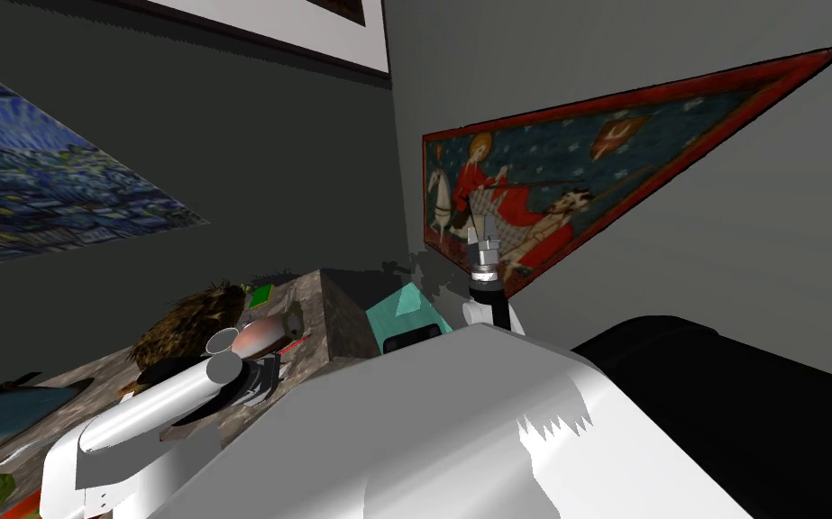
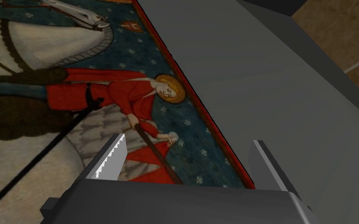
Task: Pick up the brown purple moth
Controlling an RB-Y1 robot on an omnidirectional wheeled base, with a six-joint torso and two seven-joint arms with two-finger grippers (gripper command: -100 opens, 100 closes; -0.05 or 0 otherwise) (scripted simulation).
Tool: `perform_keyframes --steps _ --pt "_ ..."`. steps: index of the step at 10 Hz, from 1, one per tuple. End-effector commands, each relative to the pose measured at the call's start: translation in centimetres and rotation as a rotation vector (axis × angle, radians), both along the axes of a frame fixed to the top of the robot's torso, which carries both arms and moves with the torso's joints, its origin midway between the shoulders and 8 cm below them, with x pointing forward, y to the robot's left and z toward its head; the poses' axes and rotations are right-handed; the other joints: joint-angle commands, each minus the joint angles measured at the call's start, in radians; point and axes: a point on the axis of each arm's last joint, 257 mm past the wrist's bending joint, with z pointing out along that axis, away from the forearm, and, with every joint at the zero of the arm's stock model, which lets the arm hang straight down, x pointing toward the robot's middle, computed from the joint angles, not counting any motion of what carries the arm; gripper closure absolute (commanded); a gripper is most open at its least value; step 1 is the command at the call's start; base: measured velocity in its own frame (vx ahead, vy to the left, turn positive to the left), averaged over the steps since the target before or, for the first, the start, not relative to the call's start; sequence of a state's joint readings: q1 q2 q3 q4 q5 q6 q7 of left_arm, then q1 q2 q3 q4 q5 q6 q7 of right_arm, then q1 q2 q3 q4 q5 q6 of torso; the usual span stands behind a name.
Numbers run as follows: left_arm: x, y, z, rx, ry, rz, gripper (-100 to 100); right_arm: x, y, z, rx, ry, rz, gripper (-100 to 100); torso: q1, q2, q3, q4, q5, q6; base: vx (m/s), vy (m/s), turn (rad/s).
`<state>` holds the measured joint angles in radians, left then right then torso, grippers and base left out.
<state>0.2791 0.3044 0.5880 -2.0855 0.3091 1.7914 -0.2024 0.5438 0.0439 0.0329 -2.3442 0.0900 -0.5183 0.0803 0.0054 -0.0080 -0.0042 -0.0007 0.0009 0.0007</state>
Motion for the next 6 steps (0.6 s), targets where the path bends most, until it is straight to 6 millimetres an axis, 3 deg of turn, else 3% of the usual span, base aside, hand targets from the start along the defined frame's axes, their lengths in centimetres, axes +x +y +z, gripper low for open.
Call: perform_keyframes --steps 1,6 --pt "-0.4 -0.8 0.4 0.0 0.0 -0.021 100 0.0 0.0 0.0 0.0 0.0 0.0 0 0.0 0.0 0.0 0.0 0.0 0.0 0.104 0.03 0.106" --pt "-1.6 -3.2 1.5 -0.002 0.001 -0.079 100 0.0 0.0 0.0 0.0 0.0 0.0 0 -0.001 0.001 0.001 0.001 0.0 0.001 0.08 0.021 0.117"
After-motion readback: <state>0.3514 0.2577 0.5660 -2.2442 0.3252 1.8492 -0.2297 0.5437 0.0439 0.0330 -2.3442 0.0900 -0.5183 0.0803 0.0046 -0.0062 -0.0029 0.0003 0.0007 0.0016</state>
